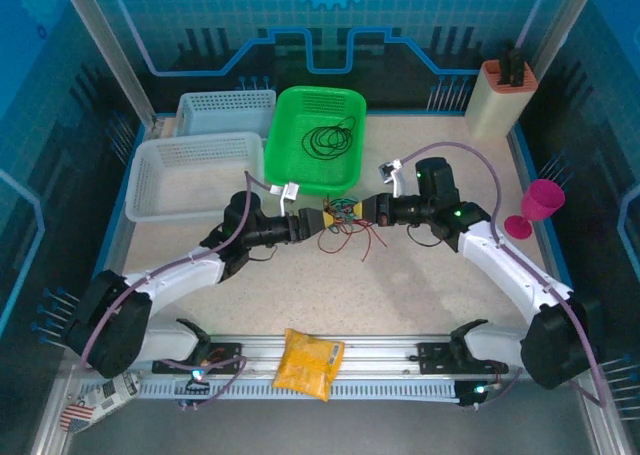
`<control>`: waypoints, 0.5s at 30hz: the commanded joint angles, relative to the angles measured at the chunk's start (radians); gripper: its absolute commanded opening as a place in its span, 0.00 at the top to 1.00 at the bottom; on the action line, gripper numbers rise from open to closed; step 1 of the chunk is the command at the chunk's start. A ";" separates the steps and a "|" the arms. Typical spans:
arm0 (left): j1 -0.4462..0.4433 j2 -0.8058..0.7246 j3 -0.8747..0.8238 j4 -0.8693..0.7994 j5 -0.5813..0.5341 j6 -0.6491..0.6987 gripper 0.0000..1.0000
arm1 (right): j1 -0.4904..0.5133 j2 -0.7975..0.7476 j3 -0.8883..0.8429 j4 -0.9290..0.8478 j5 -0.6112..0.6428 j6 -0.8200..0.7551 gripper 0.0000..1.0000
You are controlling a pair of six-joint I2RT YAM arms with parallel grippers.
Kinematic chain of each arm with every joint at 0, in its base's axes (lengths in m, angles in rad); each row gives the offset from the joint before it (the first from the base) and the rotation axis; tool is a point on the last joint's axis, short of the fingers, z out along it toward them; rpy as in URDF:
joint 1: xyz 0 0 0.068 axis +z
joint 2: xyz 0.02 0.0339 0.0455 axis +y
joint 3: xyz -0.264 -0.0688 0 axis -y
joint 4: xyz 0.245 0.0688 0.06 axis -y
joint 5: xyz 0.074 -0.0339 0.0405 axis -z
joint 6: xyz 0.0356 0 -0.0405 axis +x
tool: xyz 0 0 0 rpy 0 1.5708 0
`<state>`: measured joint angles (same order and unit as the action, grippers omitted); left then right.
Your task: Untangle the cables
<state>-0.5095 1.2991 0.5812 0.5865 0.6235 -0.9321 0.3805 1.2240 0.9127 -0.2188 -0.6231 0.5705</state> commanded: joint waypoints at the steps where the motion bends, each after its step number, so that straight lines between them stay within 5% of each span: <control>1: -0.008 0.022 0.017 0.104 0.022 -0.050 0.26 | 0.022 -0.023 0.021 0.040 -0.040 0.021 1.00; 6: -0.010 0.042 0.005 0.175 0.025 -0.088 0.31 | 0.041 -0.018 0.017 0.072 -0.047 0.045 1.00; 13: -0.009 0.023 0.000 0.168 0.018 -0.087 0.66 | 0.048 -0.011 0.018 0.075 -0.037 0.045 0.99; 15: -0.008 0.017 -0.001 0.167 0.018 -0.086 0.75 | 0.048 -0.010 0.023 0.062 -0.036 0.034 0.88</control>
<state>-0.5098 1.3361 0.5800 0.7132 0.6258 -1.0225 0.4126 1.2232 0.9127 -0.1776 -0.6392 0.6033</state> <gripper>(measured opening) 0.292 0.060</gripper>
